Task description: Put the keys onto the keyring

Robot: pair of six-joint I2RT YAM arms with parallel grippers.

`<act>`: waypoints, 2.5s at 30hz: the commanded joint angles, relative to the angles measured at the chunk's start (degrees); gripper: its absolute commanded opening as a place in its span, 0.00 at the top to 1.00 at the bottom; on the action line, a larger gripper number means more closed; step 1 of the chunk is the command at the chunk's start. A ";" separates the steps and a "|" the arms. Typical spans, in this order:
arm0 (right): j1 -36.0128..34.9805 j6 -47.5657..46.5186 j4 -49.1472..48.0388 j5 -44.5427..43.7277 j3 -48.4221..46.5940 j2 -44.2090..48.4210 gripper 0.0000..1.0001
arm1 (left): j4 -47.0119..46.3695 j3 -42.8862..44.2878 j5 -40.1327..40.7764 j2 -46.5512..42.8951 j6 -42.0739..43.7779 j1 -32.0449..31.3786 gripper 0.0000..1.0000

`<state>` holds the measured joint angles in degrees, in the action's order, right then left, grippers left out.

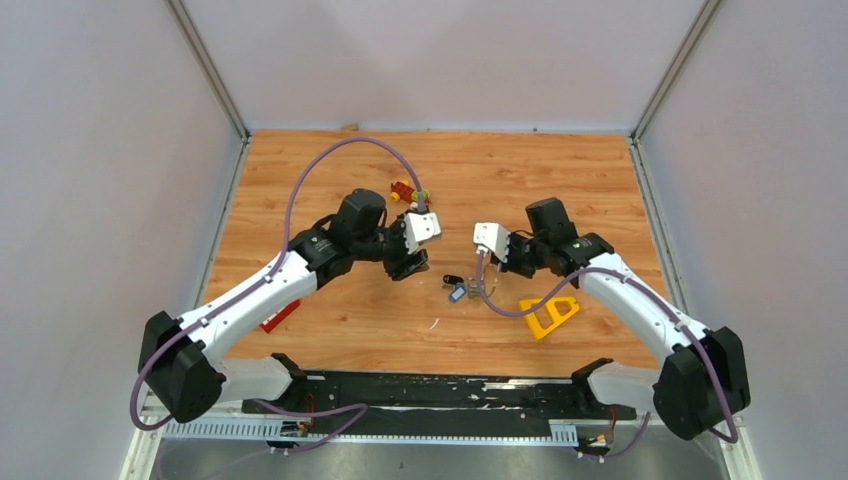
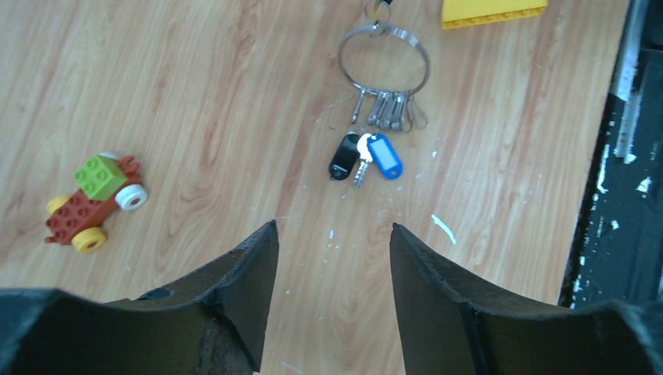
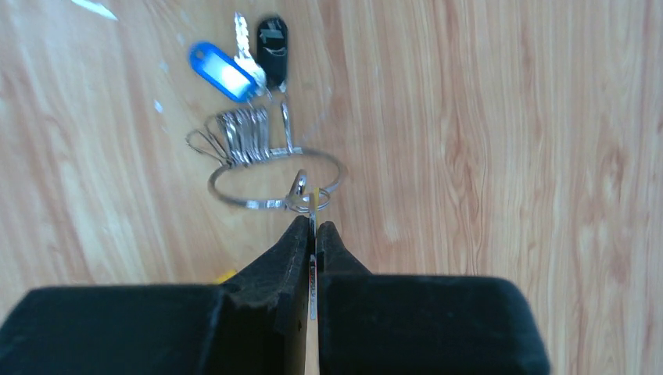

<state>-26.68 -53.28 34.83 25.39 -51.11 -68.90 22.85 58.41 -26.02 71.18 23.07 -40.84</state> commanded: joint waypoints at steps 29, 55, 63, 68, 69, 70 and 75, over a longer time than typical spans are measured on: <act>11.38 -12.18 -11.02 -26.57 0.84 -19.71 0.40 | -0.27 -2.11 20.36 -5.17 1.77 0.46 0.08; 15.34 37.77 -18.77 -12.20 -1.78 14.17 0.00 | -29.55 -19.27 30.35 -23.50 -16.78 19.36 0.00; 15.34 36.81 -21.42 -13.17 1.67 21.05 0.00 | -32.81 -23.95 26.74 -29.82 -16.59 19.57 0.00; 15.34 37.01 -22.78 -11.99 2.72 23.05 0.00 | -33.29 -24.39 28.23 -31.68 -15.74 19.57 0.00; 15.34 37.07 -22.97 -11.95 2.81 23.26 0.00 | -33.15 -24.44 28.02 -31.78 -15.73 19.57 0.00; 15.34 37.10 -22.96 -11.78 2.85 23.35 0.00 | -33.12 -24.46 27.76 -31.80 -15.77 19.57 0.00; 15.34 36.46 -23.39 -11.98 3.45 23.71 0.00 | -32.58 -24.32 27.76 -31.63 -15.78 19.57 0.00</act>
<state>-11.53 -17.58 14.55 12.67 -48.49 -46.17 -7.53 33.69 1.93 39.81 7.64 -21.61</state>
